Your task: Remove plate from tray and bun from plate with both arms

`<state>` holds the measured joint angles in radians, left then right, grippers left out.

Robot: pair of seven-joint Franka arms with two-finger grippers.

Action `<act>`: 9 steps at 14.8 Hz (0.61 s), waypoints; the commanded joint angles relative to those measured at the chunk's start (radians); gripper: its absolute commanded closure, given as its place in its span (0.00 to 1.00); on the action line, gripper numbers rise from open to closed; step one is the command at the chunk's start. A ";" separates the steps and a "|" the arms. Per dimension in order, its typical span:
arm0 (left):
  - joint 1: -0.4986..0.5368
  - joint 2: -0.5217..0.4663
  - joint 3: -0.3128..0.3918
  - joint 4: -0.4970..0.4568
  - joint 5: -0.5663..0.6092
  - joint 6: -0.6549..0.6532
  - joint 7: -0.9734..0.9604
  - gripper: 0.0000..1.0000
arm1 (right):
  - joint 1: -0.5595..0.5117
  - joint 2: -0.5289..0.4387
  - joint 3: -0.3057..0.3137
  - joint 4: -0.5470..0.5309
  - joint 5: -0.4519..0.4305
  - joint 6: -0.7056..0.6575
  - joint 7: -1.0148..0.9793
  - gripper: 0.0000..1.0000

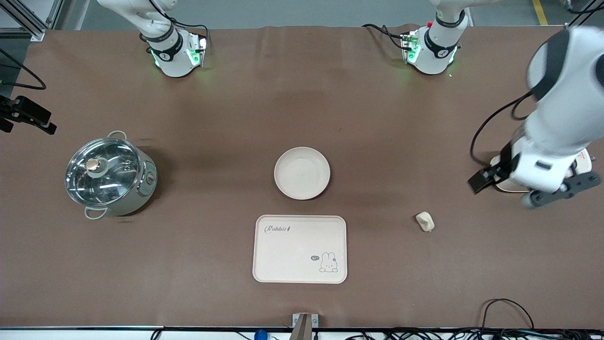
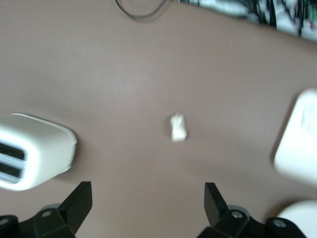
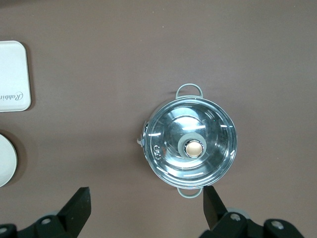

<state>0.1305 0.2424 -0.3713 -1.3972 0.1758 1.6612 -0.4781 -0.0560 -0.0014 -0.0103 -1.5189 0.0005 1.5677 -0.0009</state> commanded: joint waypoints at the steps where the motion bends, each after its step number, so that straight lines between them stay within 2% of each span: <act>1: 0.043 -0.130 0.000 -0.031 -0.064 -0.119 0.210 0.00 | 0.005 -0.011 0.000 -0.017 -0.017 0.018 -0.005 0.00; 3: 0.017 -0.213 0.076 -0.077 -0.117 -0.146 0.314 0.00 | 0.008 -0.008 0.000 -0.018 -0.019 0.029 -0.005 0.00; 5: -0.096 -0.297 0.222 -0.166 -0.165 -0.141 0.325 0.00 | 0.014 -0.011 0.001 -0.017 -0.019 0.026 -0.005 0.00; 6: -0.145 -0.340 0.265 -0.210 -0.170 -0.147 0.325 0.00 | 0.024 -0.012 0.003 -0.018 -0.020 0.020 -0.005 0.00; 7: -0.173 -0.392 0.284 -0.267 -0.170 -0.143 0.325 0.00 | 0.030 -0.014 0.003 -0.020 -0.020 0.017 -0.005 0.00; 9: -0.184 -0.448 0.284 -0.315 -0.170 -0.146 0.328 0.00 | 0.033 -0.014 0.003 -0.035 -0.020 0.018 -0.005 0.00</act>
<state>-0.0290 -0.1049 -0.1006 -1.6048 0.0194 1.5027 -0.1610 -0.0327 0.0000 -0.0071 -1.5243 -0.0003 1.5816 -0.0023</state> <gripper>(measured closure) 0.000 0.000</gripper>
